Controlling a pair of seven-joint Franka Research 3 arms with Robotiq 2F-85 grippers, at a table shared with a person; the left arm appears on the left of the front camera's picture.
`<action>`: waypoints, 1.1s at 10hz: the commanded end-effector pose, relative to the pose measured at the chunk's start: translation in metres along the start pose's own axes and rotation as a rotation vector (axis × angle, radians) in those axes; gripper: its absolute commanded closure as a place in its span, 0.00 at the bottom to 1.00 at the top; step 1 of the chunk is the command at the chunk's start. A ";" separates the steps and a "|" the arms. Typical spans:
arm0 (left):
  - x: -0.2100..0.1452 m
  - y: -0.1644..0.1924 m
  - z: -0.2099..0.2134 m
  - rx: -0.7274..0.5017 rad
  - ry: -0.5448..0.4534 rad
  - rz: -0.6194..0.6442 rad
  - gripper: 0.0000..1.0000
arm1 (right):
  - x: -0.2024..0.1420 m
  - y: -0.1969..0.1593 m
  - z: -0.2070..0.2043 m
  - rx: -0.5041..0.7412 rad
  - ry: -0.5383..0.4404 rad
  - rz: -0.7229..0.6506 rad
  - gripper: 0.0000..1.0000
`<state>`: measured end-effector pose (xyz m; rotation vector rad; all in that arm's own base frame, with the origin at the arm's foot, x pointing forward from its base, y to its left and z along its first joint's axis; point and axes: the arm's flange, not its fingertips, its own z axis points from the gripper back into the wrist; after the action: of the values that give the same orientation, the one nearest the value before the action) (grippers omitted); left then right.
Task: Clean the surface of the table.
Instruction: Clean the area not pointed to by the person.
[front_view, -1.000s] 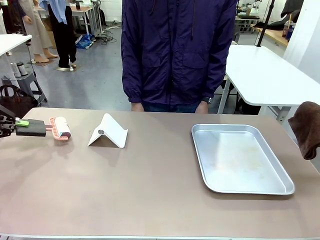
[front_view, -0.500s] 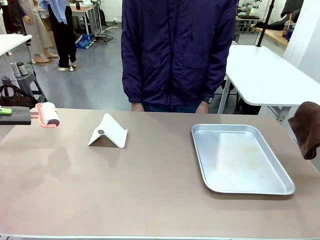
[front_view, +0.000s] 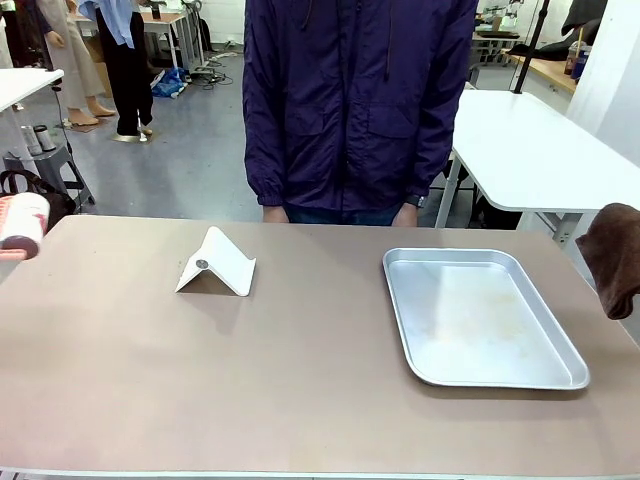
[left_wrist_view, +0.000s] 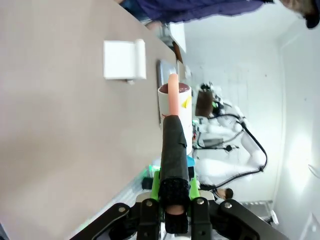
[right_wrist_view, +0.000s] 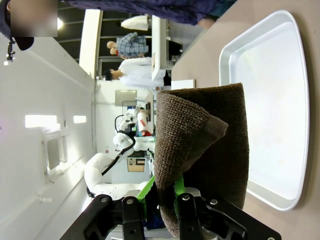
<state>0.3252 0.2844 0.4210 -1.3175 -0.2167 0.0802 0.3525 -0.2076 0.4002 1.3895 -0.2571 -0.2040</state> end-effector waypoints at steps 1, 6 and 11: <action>-0.027 -0.004 0.005 -0.038 0.055 0.001 0.78 | 0.000 0.004 0.000 0.015 -0.013 -0.013 0.87; -0.049 -0.002 0.011 -0.031 0.064 0.006 0.78 | 0.000 0.004 0.000 0.015 -0.013 -0.013 0.87; -0.049 -0.002 0.011 -0.031 0.064 0.006 0.78 | 0.000 0.004 0.000 0.015 -0.013 -0.013 0.87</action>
<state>0.2738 0.2843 0.4173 -1.3431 -0.1539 0.0365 0.3524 -0.2077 0.4002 1.3895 -0.2573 -0.2042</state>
